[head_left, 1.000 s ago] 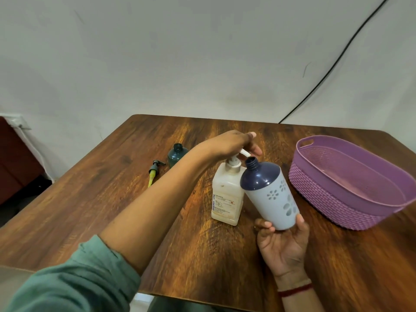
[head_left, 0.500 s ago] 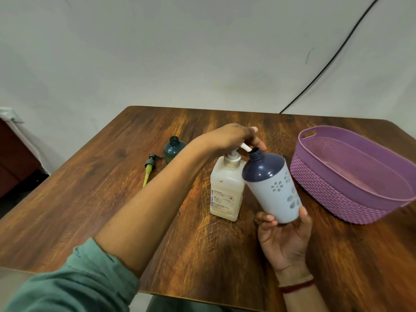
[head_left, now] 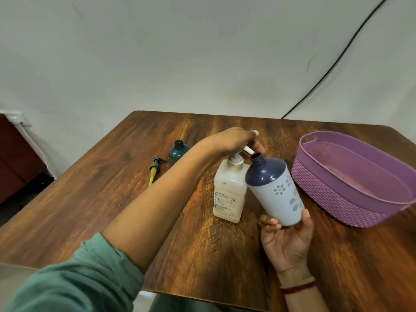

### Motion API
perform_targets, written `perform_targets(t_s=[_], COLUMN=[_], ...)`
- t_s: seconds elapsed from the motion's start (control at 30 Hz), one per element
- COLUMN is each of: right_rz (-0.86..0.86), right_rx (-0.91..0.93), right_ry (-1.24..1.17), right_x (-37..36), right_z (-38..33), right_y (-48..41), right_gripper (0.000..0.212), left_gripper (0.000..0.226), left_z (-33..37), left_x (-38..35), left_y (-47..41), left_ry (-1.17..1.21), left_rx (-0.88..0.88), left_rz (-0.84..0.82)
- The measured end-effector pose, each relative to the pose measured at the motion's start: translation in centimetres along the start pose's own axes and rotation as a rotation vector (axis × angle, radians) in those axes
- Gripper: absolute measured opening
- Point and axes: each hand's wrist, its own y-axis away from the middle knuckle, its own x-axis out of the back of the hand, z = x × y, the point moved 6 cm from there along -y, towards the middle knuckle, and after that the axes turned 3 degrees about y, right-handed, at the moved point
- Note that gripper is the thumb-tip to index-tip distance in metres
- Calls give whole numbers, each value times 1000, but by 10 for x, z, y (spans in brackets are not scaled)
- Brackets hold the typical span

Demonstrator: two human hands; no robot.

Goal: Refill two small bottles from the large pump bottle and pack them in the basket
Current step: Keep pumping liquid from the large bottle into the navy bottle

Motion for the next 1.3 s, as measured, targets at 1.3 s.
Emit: perform_targets(t_s=[1.3], right_rz=[-116], right_rx=[-3], right_ry=[-77], right_x=[10], right_z=[-2], right_y=[-9], right_gripper=[83], left_gripper=[29], left_z=[-8], left_x=[-2], left_y=[-3], left_ry=[85], left_rx=[91], left_rz=[60])
